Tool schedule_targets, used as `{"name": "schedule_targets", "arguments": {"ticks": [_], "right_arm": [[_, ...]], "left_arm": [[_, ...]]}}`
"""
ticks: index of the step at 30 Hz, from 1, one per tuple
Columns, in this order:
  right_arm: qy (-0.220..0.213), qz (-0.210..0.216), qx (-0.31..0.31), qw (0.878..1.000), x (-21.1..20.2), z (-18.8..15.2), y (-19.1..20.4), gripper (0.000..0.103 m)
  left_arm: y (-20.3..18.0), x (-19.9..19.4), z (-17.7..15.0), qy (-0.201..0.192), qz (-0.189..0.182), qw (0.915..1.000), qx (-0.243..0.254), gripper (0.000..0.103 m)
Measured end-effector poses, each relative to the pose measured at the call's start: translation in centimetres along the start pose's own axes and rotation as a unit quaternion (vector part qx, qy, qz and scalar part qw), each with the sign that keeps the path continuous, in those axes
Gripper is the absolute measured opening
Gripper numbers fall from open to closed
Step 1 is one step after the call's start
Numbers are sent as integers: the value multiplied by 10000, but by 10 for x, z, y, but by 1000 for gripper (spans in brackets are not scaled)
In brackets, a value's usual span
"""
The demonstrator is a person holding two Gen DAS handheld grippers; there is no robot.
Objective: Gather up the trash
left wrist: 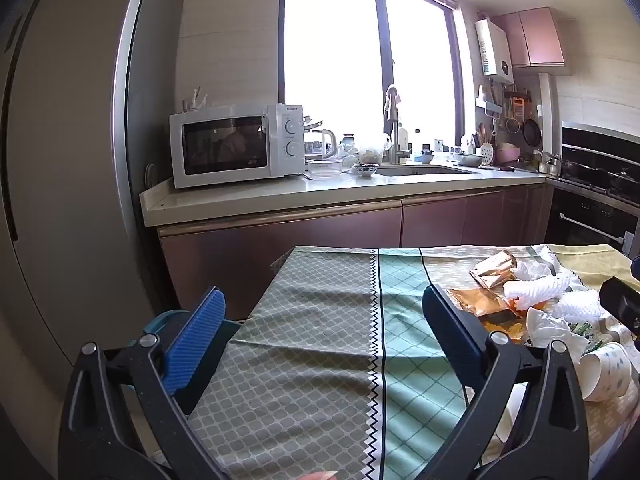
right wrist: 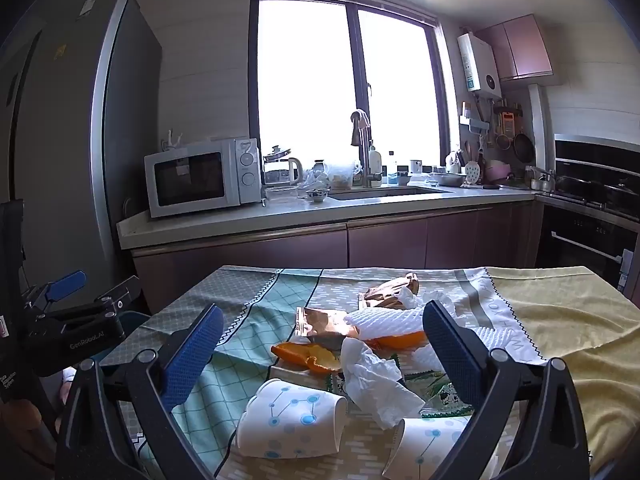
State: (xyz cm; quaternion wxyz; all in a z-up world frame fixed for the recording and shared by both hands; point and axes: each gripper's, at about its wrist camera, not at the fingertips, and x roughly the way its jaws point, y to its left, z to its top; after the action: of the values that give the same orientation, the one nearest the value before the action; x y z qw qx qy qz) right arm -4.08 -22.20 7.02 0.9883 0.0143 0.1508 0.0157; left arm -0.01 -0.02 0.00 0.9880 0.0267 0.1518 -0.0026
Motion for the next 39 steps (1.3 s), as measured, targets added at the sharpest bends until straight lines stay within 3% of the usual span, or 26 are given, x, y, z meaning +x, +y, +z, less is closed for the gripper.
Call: {"name": "schedule_targets", "arguments": {"ticks": [5,11,39], "right_arm": [[47,20,33,10000,3,-1,-1,97],[-25,28,17,10000,-4,3,2,97],[8,87,23,10000,-4,1,2,97]], "left_arm": [[-1,3,2,26,-54,10000,-16,97],[2,-13,-1,-208,-89,9997,9,97],[-5,-23,0,-241,-231,9994,1,97]]}}
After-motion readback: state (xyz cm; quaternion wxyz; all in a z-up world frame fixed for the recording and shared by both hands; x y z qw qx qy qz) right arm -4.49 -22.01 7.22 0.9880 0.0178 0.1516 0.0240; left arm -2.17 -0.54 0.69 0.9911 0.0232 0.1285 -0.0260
